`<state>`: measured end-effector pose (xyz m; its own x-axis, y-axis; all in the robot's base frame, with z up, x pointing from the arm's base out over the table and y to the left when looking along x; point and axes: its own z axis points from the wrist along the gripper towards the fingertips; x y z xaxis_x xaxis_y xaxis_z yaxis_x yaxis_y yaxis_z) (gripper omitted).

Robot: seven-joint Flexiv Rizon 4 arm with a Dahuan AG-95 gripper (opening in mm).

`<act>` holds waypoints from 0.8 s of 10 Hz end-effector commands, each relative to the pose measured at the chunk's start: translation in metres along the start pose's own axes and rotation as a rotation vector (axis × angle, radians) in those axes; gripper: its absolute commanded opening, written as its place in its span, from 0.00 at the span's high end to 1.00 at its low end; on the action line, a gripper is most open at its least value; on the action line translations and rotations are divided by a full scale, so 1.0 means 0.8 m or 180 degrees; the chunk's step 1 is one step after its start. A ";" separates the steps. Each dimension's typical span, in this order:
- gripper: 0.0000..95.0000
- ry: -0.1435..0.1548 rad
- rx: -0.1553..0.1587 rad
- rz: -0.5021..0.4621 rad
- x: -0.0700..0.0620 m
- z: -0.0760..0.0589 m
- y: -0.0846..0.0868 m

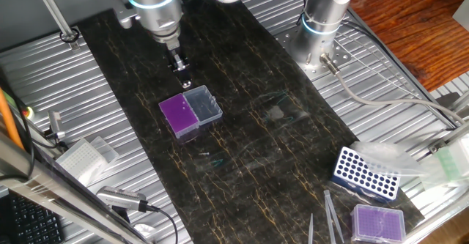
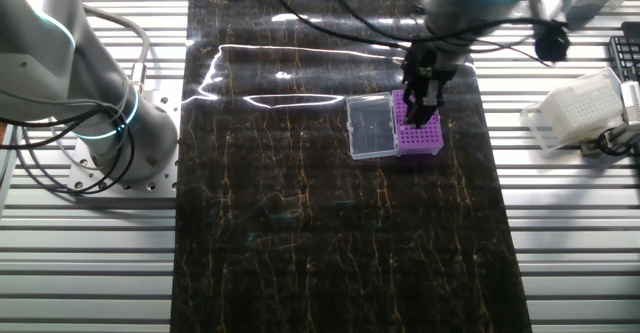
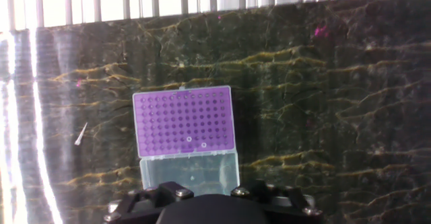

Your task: Insert a small pipette tip into the holder for small pipette tips

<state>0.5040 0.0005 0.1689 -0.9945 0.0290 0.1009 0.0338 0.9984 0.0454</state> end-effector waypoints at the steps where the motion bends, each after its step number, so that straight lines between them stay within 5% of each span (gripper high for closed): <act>1: 1.00 -0.0006 0.0009 0.0010 0.005 -0.001 -0.001; 8: 1.00 0.0025 0.0020 0.0038 0.005 -0.001 -0.001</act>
<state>0.5000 -0.0006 0.1701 -0.9932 0.0405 0.1093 0.0446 0.9984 0.0359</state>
